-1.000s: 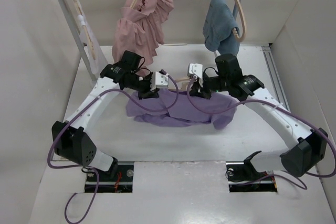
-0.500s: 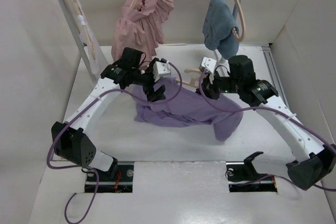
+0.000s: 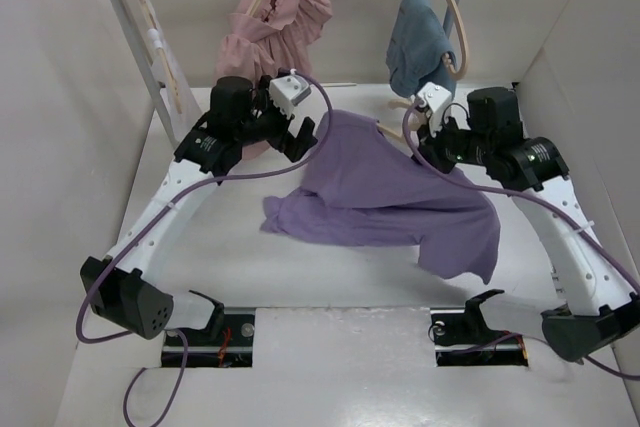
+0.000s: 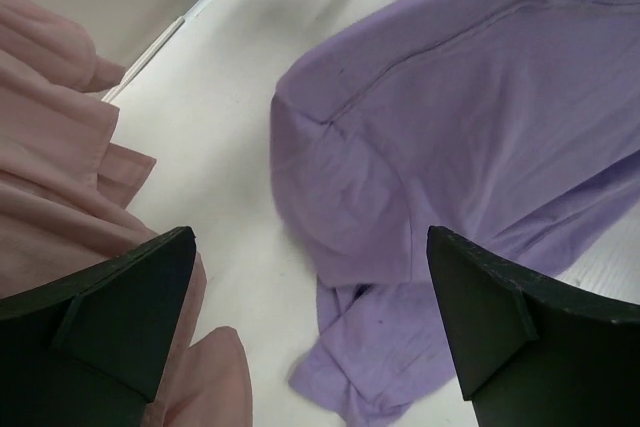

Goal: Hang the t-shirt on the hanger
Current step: Hang the hanger with tshirt onto the clothesline

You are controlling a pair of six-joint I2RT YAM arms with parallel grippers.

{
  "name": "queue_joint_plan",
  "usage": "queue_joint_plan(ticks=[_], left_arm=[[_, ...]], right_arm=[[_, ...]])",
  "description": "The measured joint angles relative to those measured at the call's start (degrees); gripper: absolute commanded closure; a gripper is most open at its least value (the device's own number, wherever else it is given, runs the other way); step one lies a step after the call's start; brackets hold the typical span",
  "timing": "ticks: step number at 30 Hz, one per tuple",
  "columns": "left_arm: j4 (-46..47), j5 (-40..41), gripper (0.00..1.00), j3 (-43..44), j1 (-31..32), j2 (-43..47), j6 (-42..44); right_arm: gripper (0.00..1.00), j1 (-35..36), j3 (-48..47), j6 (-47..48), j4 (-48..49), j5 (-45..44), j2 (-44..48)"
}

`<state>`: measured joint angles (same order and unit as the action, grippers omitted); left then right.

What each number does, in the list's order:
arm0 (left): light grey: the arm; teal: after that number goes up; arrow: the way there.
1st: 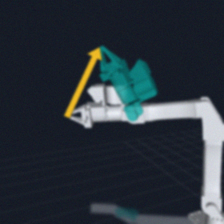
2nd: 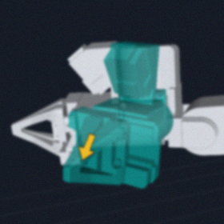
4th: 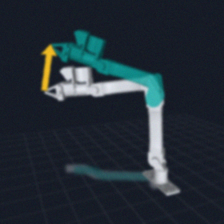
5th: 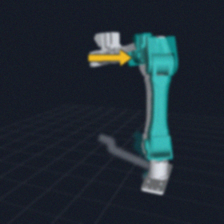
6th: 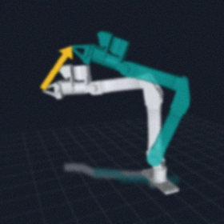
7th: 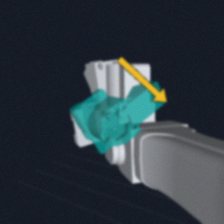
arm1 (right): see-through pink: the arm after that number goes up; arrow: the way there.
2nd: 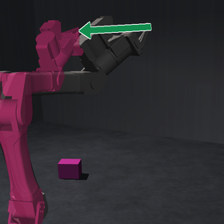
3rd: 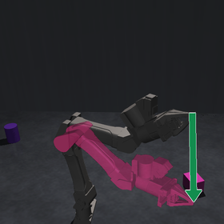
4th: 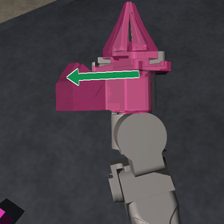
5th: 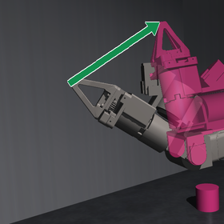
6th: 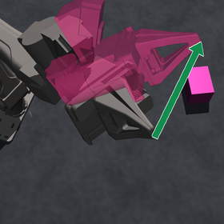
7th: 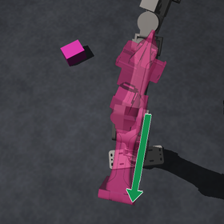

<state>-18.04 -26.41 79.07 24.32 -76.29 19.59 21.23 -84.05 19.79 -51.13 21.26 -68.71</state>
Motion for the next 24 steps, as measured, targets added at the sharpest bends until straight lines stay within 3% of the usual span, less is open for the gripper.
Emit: queue_joint_plan(ticks=[5,10,19,24], left_arm=[[1.4,1.1,0.0,-0.2,0.0,0.0,-3.7],[1.6,0.9,0.0,-0.8,0.0,0.0,-4.5],[-0.3,0.7,0.0,-6.6,0.1,1.4,-4.2],[-0.5,1.0,0.0,-8.8,0.4,3.9,-4.1]], right_arm=[[1.0,-0.1,-6.8,-3.8,-4.4,-4.5,-2.0],[1.0,2.6,-23.0,-8.9,-6.4,-11.6,-9.9],[1.0,6.6,-47.3,-13.1,0.4,-19.8,-24.5],[1.0,6.2,-50.7,-15.8,9.2,-23.5,-31.0]])
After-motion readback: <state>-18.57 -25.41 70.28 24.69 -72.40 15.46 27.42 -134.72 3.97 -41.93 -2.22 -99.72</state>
